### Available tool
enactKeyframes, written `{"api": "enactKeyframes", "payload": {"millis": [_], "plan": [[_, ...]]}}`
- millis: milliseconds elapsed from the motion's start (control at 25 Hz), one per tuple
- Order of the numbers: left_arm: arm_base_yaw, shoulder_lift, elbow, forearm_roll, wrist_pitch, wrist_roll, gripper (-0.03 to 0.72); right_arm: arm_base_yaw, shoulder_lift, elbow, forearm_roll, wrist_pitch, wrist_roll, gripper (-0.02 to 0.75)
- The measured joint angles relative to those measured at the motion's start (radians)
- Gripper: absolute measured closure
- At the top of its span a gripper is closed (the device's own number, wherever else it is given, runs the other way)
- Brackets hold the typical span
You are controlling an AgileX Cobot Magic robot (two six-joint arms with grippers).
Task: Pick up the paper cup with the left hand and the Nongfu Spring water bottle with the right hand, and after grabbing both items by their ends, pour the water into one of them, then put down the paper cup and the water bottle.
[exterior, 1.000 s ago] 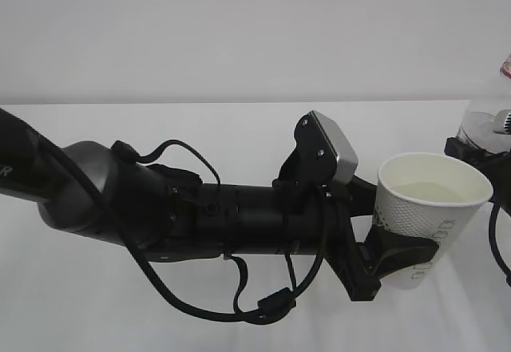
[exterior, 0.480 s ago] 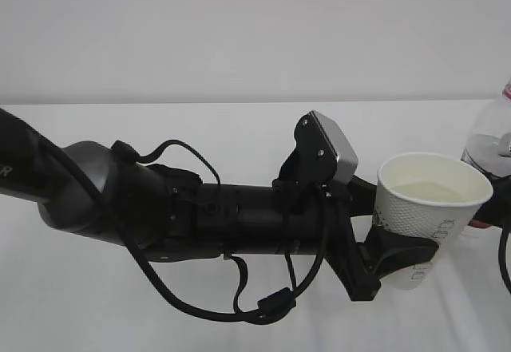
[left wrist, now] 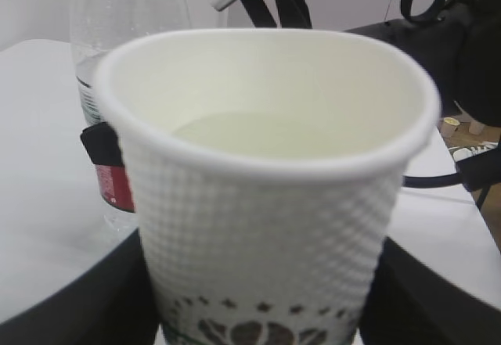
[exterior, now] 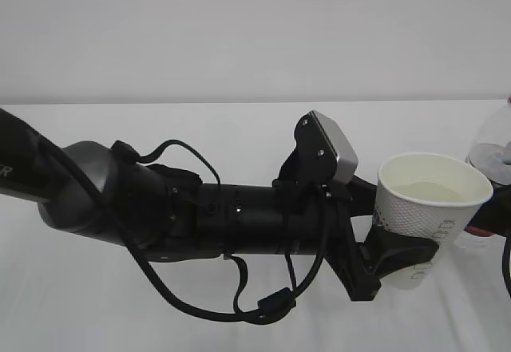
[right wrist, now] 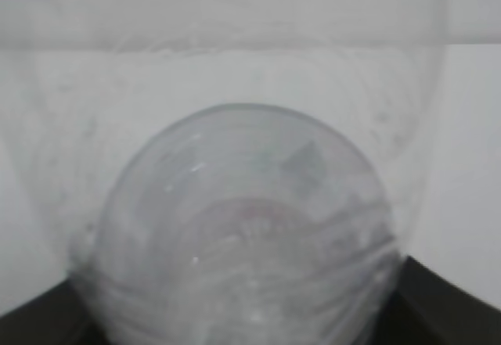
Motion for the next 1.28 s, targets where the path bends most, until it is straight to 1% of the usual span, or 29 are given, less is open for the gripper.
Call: {"api": "enactKeyframes", "payload": {"millis": [120, 520, 760, 1120, 1280], "plan": [[0.000, 0.000, 0.000, 0.000, 0.000, 0.000, 0.190, 0.000, 0.000, 0.000, 0.000, 0.000, 0.004, 0.248], [0.000, 0.000, 0.000, 0.000, 0.000, 0.000, 0.190, 0.000, 0.000, 0.000, 0.000, -0.004, 0.006, 0.169], [0.000, 0.000, 0.000, 0.000, 0.000, 0.000, 0.190, 0.000, 0.000, 0.000, 0.000, -0.024, 0.006, 0.138], [0.000, 0.000, 0.000, 0.000, 0.000, 0.000, 0.190, 0.000, 0.000, 0.000, -0.020, -0.029, 0.006, 0.137], [0.000, 0.000, 0.000, 0.000, 0.000, 0.000, 0.190, 0.000, 0.000, 0.000, -0.034, -0.030, 0.006, 0.157]]}}
